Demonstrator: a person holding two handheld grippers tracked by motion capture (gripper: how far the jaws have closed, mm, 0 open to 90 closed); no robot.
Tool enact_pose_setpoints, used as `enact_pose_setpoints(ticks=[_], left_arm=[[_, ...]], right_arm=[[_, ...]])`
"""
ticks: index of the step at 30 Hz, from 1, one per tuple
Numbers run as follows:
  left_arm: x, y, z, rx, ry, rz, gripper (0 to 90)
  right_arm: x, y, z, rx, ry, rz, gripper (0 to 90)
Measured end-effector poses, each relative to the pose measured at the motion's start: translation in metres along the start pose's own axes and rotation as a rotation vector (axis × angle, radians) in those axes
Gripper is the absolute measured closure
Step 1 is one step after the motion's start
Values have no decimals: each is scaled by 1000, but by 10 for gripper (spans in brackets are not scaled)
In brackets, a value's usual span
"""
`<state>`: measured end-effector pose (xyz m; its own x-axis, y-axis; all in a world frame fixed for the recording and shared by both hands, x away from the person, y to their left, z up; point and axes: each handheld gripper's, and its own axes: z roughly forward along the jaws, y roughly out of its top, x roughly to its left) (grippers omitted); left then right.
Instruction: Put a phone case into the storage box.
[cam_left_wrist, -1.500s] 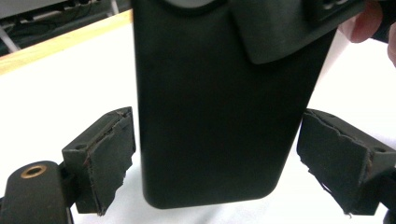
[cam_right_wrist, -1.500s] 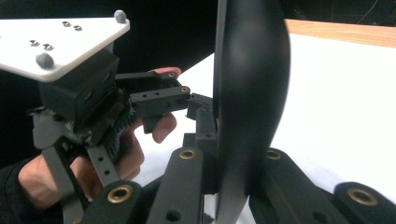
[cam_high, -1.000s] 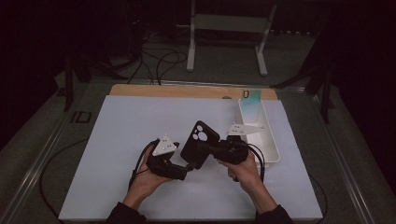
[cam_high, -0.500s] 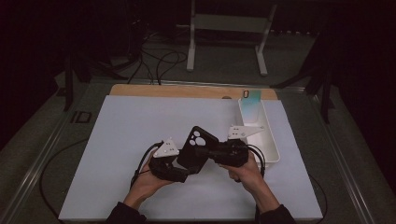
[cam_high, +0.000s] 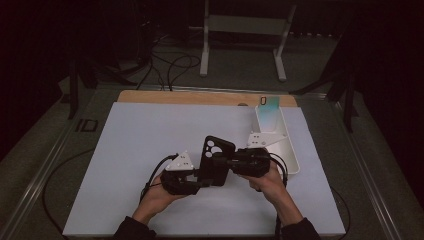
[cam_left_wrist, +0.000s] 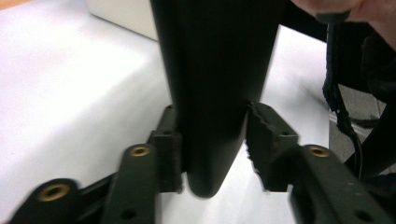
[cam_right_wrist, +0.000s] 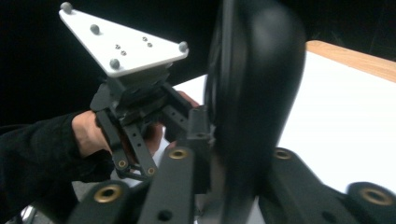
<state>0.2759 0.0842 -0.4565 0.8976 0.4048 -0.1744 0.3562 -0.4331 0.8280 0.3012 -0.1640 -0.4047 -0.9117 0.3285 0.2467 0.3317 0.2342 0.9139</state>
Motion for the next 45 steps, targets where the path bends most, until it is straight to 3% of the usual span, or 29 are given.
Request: enact_pose_setpoints(ticks=[6,7,14,15,17,20,28,32,38,45], left_arm=[[-2,-1,5,27,-11,7,749],[-2,-1,6,26,-8,4,783],[-2,-1,7,21,5,6,799],[-3,-1,5,10,20,11,802],[-2,0,4,4,36,3,805],[-1,0,2,-4,58,-7,806],[2,-1,2,-7,100,-30,805],[2,-1,4,-3,123,-41,805],[2,-1,6,-3,152,-54,805],[1,-1,8,0,169,-68,805]], right_arm=[[2,1,2,6,-32,-19,659],[3,2,2,2,-38,-15,580],[3,1,4,1,-54,-10,490],[3,1,6,9,-75,0,335],[3,0,7,24,-127,-2,268],[3,-1,6,27,-166,20,197],[3,-3,1,19,-233,51,169],[3,-3,-1,15,-299,68,169],[6,0,1,10,-355,72,170],[13,9,9,-2,-379,66,170]])
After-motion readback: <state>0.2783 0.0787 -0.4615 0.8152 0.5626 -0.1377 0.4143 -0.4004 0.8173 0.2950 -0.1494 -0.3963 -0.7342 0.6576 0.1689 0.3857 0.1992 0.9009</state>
